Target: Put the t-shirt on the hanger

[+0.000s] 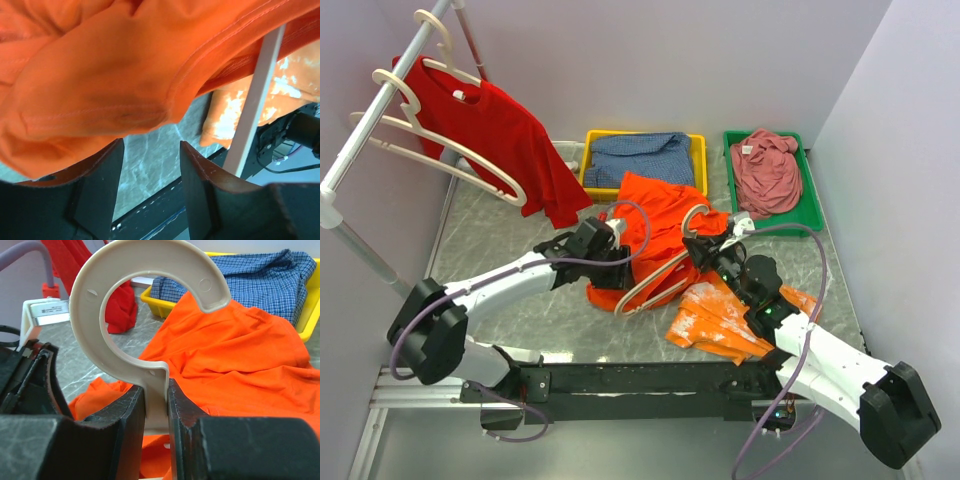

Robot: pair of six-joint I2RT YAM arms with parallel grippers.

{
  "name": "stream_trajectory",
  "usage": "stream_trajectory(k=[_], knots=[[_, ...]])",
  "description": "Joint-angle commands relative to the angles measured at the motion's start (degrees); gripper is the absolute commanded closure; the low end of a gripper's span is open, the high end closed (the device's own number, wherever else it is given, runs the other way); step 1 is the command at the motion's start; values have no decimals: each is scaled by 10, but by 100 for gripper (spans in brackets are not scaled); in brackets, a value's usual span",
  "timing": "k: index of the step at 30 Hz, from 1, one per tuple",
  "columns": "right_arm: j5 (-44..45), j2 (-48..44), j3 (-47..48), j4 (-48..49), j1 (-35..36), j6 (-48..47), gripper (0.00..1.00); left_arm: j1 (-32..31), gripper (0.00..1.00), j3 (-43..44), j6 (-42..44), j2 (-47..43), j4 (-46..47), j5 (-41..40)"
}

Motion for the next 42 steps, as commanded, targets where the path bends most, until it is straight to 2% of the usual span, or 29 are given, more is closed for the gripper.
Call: stream_trajectory(k=[1, 8, 13, 17, 20, 21, 23, 24, 25, 26, 29, 31, 32, 33, 35, 36, 38, 42], knots=[[20, -15, -1, 36, 8, -11, 100, -7, 44, 36, -4, 16, 34, 9], [34, -14, 4, 37, 15, -15, 100, -11, 44, 47, -22, 67, 57, -12], [38, -8, 9, 34, 22, -15, 100, -27, 43, 67, -29, 90, 38, -71], [47, -8, 9, 37, 27, -16, 100, -36, 44, 72, -29, 111, 40, -87], [52, -8, 10, 38, 29, -16, 100, -40, 55, 70, -27, 126, 50, -87], [53, -7, 11, 37, 29, -17, 100, -41, 68, 71, -25, 131, 49, -88], [57, -7, 13, 36, 29, -17, 100, -43, 80, 70, -22, 142, 50, -96], [59, -8, 14, 36, 32, -17, 100, -42, 91, 70, -21, 144, 49, -100], [60, -9, 16, 33, 32, -19, 100, -42, 96, 67, -20, 145, 49, -103], [63, -10, 17, 33, 34, -19, 100, -42, 99, 66, -20, 142, 49, -106], [62, -11, 20, 30, 36, -22, 100, -42, 99, 62, -20, 126, 42, -106], [61, -12, 23, 22, 37, -24, 100, -42, 94, 65, -21, 111, 20, -107], [63, -13, 23, 21, 38, -24, 100, -43, 85, 62, -26, 92, 14, -110], [65, -15, 23, 22, 38, -25, 100, -43, 69, 58, -28, 82, 10, -108], [66, -18, 22, 21, 39, -26, 100, -42, 59, 48, -40, 58, -7, -106], [67, -20, 23, 21, 40, -27, 100, -42, 49, 44, -48, 52, -10, -106], [68, -23, 23, 21, 42, -27, 100, -42, 44, 30, -69, 45, -7, -97], [69, -24, 23, 21, 44, -28, 100, -47, 42, 22, -93, 61, 8, -102]])
